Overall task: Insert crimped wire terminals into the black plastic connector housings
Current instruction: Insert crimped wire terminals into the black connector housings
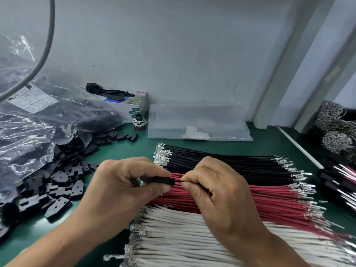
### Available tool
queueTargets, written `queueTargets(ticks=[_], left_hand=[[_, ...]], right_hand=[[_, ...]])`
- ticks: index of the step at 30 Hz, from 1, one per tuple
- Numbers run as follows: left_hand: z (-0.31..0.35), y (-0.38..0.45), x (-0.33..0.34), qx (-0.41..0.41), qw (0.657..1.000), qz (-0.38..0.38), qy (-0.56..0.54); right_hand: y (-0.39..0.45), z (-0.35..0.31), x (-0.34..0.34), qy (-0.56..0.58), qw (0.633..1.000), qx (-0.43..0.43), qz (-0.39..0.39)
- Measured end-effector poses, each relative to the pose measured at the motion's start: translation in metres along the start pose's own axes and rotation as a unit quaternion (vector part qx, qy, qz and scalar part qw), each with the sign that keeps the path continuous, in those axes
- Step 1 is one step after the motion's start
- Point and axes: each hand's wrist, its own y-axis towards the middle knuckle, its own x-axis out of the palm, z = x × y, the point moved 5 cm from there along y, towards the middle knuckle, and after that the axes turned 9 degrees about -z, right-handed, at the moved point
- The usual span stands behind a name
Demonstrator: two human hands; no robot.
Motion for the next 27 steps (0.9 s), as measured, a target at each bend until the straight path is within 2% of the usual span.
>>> queueTargets(ticks=[5,7,11,12,14,15,17,21,27], left_hand=[[0.001,-0.001,0.000,0.004,1.000,-0.012,0.017],[-0.002,0.000,0.000,-0.011,1.000,-0.008,0.008],[-0.014,0.002,-0.011,-0.047,0.997,0.046,-0.033],[-0.016,0.001,-0.014,-0.052,0.996,0.057,-0.041],[-0.020,0.000,-0.018,-0.065,0.993,0.073,-0.070],[-0.021,0.000,-0.018,-0.070,0.991,0.076,-0.082],[-0.021,0.001,-0.016,-0.080,0.989,0.075,-0.097],[-0.025,0.002,-0.014,-0.113,0.979,0.082,-0.147],[-0.028,0.002,-0.014,-0.142,0.965,0.070,-0.211]], right_hand=[[0.000,-0.001,-0.001,0.001,1.000,-0.011,0.001],[0.002,-0.001,-0.005,-0.042,0.999,-0.009,0.015],[0.003,-0.008,-0.018,-0.159,0.982,-0.040,0.092],[0.002,-0.011,-0.015,-0.160,0.983,-0.050,0.075],[0.001,-0.014,-0.001,-0.156,0.986,-0.049,-0.018],[0.000,-0.013,0.006,-0.148,0.986,-0.034,-0.064],[-0.001,-0.010,0.011,-0.105,0.989,0.007,-0.104],[-0.001,-0.005,0.008,-0.053,0.993,0.035,-0.103],[0.000,0.002,-0.004,-0.004,0.997,0.058,-0.047]])
